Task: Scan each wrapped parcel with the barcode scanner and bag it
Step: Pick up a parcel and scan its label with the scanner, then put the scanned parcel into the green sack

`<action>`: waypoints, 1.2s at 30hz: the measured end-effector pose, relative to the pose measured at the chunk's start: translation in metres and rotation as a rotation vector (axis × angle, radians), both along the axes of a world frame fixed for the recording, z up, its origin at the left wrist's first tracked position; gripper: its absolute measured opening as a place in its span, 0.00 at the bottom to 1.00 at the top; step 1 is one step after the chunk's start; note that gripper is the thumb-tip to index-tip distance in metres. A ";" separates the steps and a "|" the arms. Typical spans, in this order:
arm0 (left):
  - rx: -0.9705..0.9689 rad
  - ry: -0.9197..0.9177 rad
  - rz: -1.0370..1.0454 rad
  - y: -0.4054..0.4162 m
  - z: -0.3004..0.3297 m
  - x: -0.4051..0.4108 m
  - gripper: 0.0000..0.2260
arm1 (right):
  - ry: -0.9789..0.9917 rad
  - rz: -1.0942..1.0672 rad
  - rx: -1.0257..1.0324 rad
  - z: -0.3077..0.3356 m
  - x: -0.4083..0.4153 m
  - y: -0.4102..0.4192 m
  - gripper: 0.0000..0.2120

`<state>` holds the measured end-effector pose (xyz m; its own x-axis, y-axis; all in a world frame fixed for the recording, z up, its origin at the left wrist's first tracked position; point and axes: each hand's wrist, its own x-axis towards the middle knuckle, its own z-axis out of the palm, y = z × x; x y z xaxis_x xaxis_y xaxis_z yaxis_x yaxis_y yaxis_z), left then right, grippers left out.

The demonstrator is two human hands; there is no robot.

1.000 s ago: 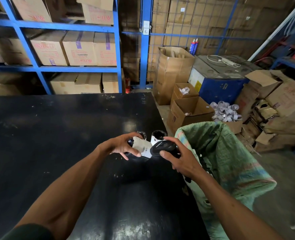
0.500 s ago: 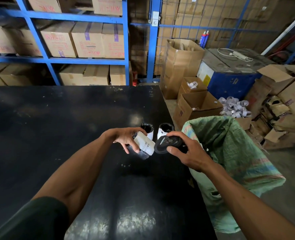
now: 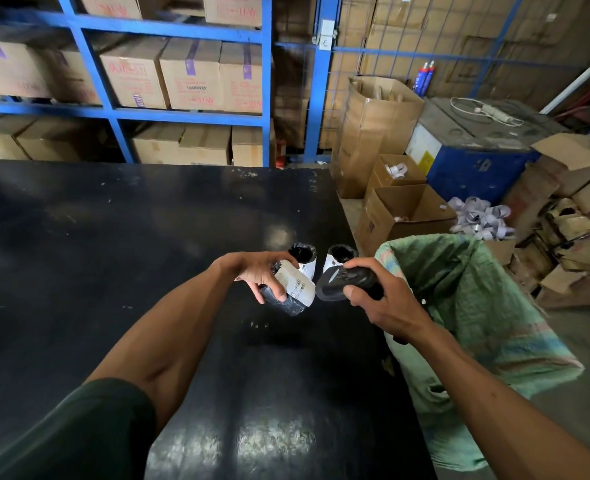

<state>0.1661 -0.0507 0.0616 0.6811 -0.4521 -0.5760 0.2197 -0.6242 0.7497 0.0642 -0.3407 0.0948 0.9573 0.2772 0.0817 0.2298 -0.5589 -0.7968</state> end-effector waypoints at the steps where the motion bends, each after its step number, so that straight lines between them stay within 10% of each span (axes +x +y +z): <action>1: 0.000 0.002 -0.001 0.000 0.000 0.000 0.34 | -0.003 0.005 -0.003 0.000 0.000 0.001 0.17; 36: -0.293 -0.086 0.256 -0.021 -0.060 -0.048 0.35 | 0.548 -0.108 -0.355 -0.173 -0.034 0.003 0.36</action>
<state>0.1180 -0.0713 0.0018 0.8333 -0.3977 -0.3839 0.2694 -0.3143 0.9103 0.0306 -0.3378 -0.0778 0.8582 0.0973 -0.5039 -0.2289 -0.8062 -0.5455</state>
